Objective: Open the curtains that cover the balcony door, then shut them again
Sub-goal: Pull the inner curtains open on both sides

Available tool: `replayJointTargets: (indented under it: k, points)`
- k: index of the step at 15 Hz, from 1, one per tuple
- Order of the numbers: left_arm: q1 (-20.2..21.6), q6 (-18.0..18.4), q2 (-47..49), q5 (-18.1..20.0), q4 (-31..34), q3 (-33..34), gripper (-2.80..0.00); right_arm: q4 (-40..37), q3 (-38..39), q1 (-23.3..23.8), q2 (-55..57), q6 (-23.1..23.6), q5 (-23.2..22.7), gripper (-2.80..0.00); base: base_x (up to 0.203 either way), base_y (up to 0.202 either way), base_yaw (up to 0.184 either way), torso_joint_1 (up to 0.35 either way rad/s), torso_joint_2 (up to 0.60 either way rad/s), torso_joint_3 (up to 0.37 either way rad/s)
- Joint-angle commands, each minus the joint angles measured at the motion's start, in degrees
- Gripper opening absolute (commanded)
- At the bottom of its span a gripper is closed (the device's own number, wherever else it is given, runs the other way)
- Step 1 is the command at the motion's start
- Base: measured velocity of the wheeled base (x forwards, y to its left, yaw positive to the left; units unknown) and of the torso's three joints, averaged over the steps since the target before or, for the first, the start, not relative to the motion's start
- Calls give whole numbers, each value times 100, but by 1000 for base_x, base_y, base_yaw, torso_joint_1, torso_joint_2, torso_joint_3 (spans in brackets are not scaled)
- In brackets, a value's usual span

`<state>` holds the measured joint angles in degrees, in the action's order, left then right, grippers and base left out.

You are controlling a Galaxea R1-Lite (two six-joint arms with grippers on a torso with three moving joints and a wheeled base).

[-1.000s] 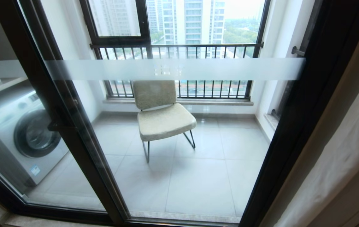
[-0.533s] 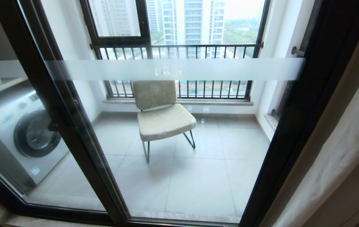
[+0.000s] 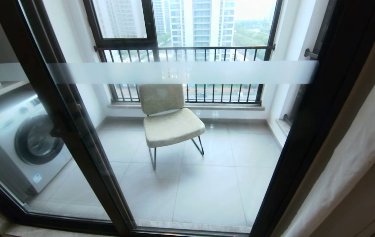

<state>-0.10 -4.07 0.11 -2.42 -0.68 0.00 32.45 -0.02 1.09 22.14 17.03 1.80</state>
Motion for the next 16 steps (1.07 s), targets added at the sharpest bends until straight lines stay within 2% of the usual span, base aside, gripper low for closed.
replayJointTargets:
  k: [1,3,7,16]
  points:
    - [1,-6,-2,-4,-2,0,-280,-701,0,-212,-745,9,74,-280,0,0,0,0,0,0]
    - [1,-6,-2,-4,-2,0,-280,-1572,2,-243,-1030,-136,90,-280,0,0,0,0,0,0]
    - [1,-6,-2,-4,-2,0,-280,-2763,2,-111,-1926,-324,-37,-280,0,0,0,0,0,0]
    - [1,-6,-2,-4,-2,0,-280,-2884,2,-100,-2214,-332,-92,-280,0,0,0,0,0,0]
